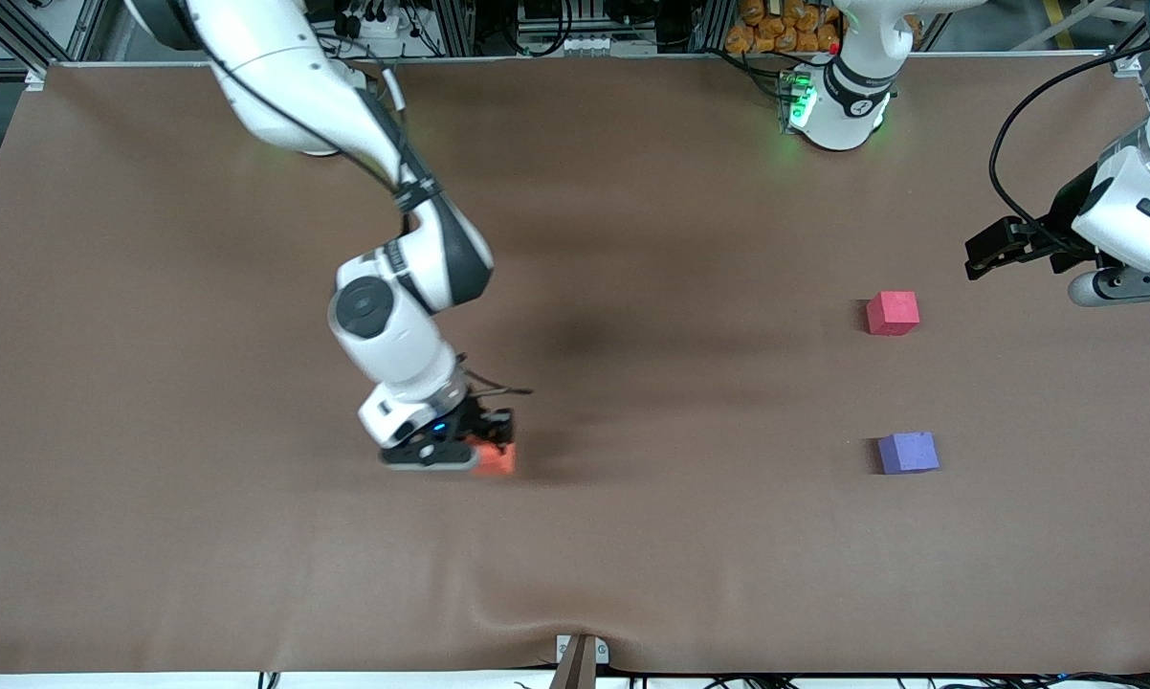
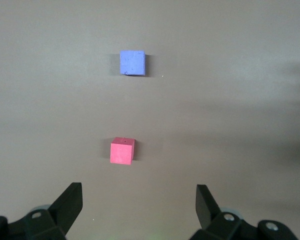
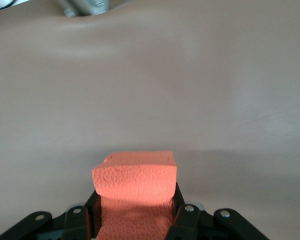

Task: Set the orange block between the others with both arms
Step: 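Carry the orange cube with the right gripper toward the table middle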

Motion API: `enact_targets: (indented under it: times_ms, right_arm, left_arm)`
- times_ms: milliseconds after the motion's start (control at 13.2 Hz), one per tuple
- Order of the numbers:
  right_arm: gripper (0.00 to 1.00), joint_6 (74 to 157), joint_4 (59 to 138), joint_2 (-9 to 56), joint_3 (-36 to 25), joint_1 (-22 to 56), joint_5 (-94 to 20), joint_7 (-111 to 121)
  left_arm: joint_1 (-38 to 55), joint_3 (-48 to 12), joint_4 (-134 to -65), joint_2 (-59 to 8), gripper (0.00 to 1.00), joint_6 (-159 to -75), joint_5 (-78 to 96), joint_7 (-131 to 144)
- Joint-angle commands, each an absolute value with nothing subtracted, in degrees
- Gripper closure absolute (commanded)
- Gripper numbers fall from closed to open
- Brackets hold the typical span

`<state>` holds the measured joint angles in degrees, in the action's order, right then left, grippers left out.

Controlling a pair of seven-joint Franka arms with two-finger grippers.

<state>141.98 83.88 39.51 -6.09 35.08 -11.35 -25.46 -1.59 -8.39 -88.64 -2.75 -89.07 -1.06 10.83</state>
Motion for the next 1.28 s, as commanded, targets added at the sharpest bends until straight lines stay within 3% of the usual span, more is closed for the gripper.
enact_targets:
  times_ms: [0,226,528,1208]
  right_arm:
    - [0.61,144.2,84.4,40.1,-6.7,38.7,-15.2,-26.6]
    - [0.61,147.5,84.0,41.6,-6.7,42.8,-29.1,-26.5]
    - [0.6,150.6,83.9,43.4,-6.7,48.4,-35.9,-27.1]
    - [0.55,150.6,79.5,48.8,-6.7,57.0,-36.8,-27.1]
  left_arm:
    - [-1.8,-8.5,-88.2,-3.0,0.0,-89.2,-0.3,9.8]
    - [-1.8,-8.5,-88.2,-3.0,0.0,-89.2,-0.3,9.8]
    - [-1.6,-8.5,-88.2,-3.3,0.0,-89.2,-0.3,9.8]
    - [-1.6,-8.5,-88.2,-3.5,0.0,-89.2,-0.3,9.8]
